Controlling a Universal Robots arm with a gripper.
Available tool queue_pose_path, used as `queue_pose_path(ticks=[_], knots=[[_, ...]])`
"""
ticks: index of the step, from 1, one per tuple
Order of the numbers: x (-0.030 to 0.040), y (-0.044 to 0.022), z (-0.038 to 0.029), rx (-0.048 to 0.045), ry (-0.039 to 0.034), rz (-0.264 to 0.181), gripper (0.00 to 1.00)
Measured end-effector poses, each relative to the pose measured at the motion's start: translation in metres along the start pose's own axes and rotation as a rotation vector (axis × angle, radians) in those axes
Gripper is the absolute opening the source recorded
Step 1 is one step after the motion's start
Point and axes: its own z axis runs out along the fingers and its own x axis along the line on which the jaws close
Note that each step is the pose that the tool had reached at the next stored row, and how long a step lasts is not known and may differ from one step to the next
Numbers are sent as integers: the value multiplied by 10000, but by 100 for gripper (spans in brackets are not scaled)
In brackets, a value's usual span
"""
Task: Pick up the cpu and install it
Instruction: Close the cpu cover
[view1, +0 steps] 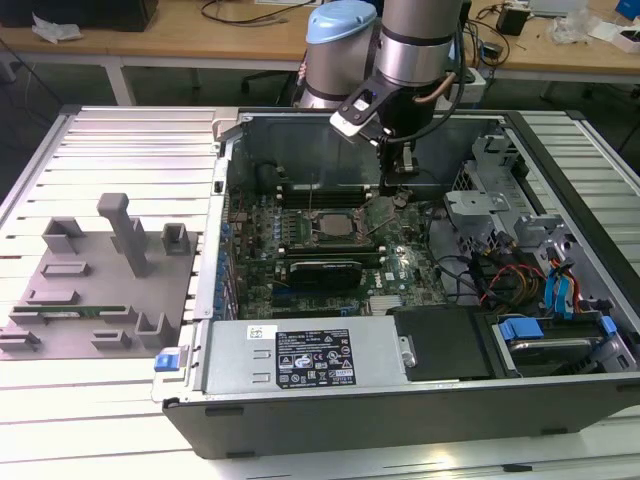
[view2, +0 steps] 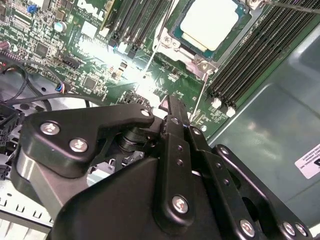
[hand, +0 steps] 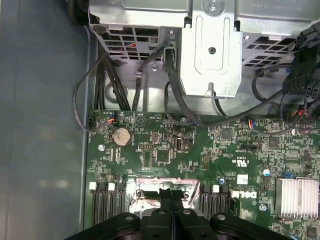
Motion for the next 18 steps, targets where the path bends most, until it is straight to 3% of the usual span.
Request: queue_pose_path(ticks=[5, 6, 7, 8, 18], knots=[[-2, 40, 2, 0, 0, 1, 11], [-3, 68, 3, 0, 1, 1, 11], [-7, 178, 22, 0, -1, 6, 11], [-7, 200, 34, 1, -1, 23, 11], [-8, 240, 62, 5, -5, 177, 11]])
